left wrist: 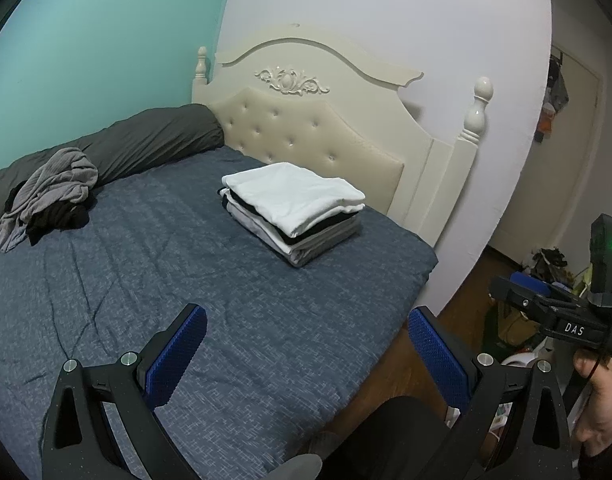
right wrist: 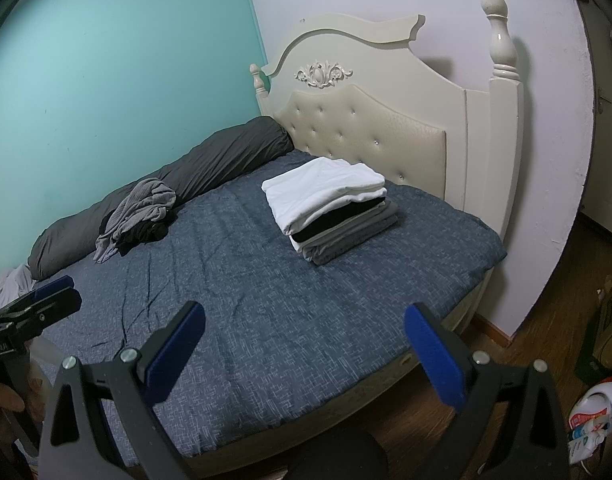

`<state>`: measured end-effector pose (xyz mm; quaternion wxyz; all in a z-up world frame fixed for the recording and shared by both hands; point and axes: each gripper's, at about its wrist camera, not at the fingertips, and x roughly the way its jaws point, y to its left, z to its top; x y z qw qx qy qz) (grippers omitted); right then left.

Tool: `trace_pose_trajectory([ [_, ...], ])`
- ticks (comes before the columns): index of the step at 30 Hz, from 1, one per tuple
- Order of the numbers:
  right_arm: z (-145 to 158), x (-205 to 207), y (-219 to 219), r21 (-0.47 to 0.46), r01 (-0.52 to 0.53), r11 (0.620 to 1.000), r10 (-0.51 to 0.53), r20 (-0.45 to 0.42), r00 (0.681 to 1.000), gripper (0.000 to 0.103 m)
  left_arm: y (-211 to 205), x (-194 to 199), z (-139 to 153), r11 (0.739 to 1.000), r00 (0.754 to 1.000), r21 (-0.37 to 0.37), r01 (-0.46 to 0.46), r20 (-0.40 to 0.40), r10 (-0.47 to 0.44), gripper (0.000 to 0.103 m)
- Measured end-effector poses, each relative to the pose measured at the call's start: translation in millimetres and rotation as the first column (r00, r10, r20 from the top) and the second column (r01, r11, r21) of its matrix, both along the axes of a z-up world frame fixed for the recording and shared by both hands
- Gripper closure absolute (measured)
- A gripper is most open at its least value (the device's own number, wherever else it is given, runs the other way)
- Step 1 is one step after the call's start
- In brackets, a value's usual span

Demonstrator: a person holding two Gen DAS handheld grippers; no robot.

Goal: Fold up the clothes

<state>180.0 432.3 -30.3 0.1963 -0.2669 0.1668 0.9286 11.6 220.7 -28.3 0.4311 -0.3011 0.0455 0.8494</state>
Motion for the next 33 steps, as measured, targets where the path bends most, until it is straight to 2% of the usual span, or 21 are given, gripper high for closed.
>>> trace_pose_trajectory([
  [15, -2.1, -0.9, 0.3, -0.005, 0.005, 1.0, -0.005, 0.004, 1.0, 0.003, -2.0, -12.6, 2.7, 0.999, 1.0, 0.02, -0.031, -0.003, 0.031, 0.0],
  [33, -1.6, 3.9, -2.3, 0.031, 0.036, 0.999, -0.036, -0.009, 0.999, 0.002, -2.5, -8.0, 4.3, 0.999, 0.999, 0.03, -0.028, -0.027, 0.029, 0.0],
])
